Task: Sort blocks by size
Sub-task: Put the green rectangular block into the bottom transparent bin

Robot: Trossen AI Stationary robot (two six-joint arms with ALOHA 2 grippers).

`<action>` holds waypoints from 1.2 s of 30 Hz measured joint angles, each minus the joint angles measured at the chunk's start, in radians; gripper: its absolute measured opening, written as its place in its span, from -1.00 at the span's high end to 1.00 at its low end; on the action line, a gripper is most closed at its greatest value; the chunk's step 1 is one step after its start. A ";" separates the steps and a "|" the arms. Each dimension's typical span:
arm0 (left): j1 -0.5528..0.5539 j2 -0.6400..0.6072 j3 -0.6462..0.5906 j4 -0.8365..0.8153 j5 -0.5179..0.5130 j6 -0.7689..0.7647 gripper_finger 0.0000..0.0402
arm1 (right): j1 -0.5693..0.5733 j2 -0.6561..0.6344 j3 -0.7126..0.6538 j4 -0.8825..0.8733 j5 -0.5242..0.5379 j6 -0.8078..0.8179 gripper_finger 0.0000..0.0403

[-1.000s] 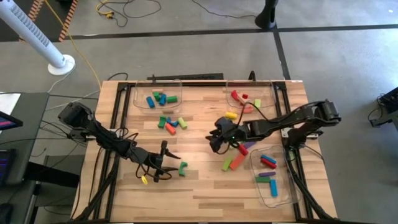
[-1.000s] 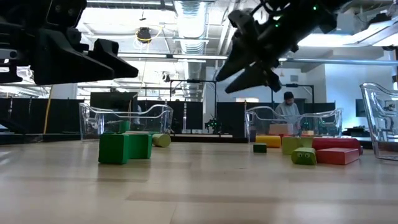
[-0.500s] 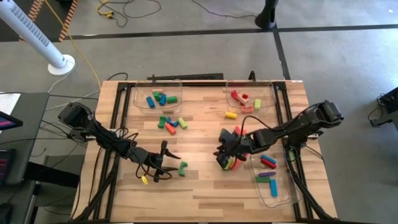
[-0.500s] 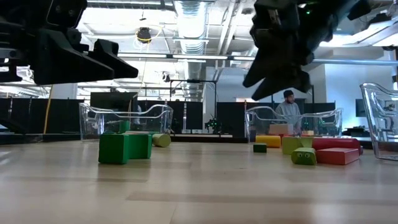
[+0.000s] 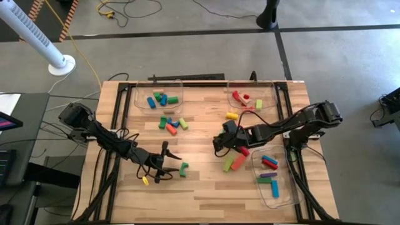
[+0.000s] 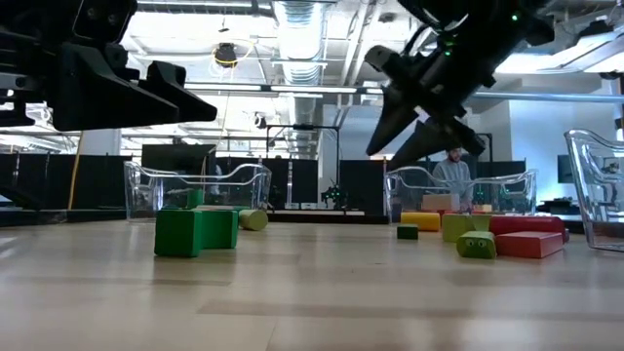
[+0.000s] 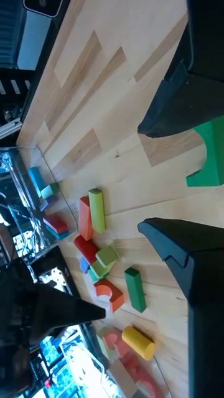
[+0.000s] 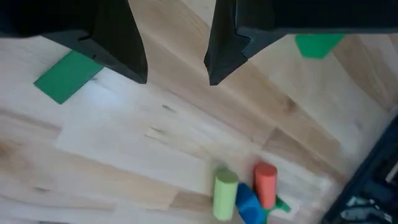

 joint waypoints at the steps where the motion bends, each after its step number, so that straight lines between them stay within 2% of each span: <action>1: 0.000 0.000 0.000 0.000 0.000 0.000 -0.06 | 0.000 0.006 0.000 0.012 -0.018 -0.013 0.03; 4: 0.000 0.000 0.000 -0.002 0.000 0.001 -0.06 | 0.009 0.035 0.002 0.136 -0.088 -0.126 0.03; 7: 0.000 0.000 0.000 -0.003 0.000 0.000 -0.06 | 0.025 0.081 0.005 0.268 -0.098 -0.239 0.03; 9: 0.000 -0.001 0.000 0.003 0.001 -0.002 -0.06 | 0.021 0.108 0.011 0.260 -0.096 -0.253 0.03; 11: 0.000 -0.001 0.000 0.003 0.002 -0.005 -0.06 | 0.002 0.134 0.042 0.211 -0.087 -0.200 0.03; 17: 0.000 -0.001 0.000 0.004 0.005 -0.008 -0.06 | -0.063 0.228 0.139 -0.161 -0.061 0.017 0.03; 20: 0.000 0.000 0.000 0.000 0.005 -0.005 -0.06 | -0.065 0.266 0.188 -0.245 -0.060 0.074 0.03; 27: 0.000 0.000 0.000 -0.004 0.006 -0.008 -0.06 | -0.064 0.310 0.273 -0.348 -0.043 0.096 0.03; 32: 0.000 0.000 0.000 -0.005 0.007 -0.012 -0.06 | -0.062 0.295 0.305 -0.516 0.009 0.154 0.03; 36: 0.000 0.000 0.000 -0.005 0.007 -0.014 -0.06 | -0.061 0.304 0.305 -0.608 0.008 0.169 0.03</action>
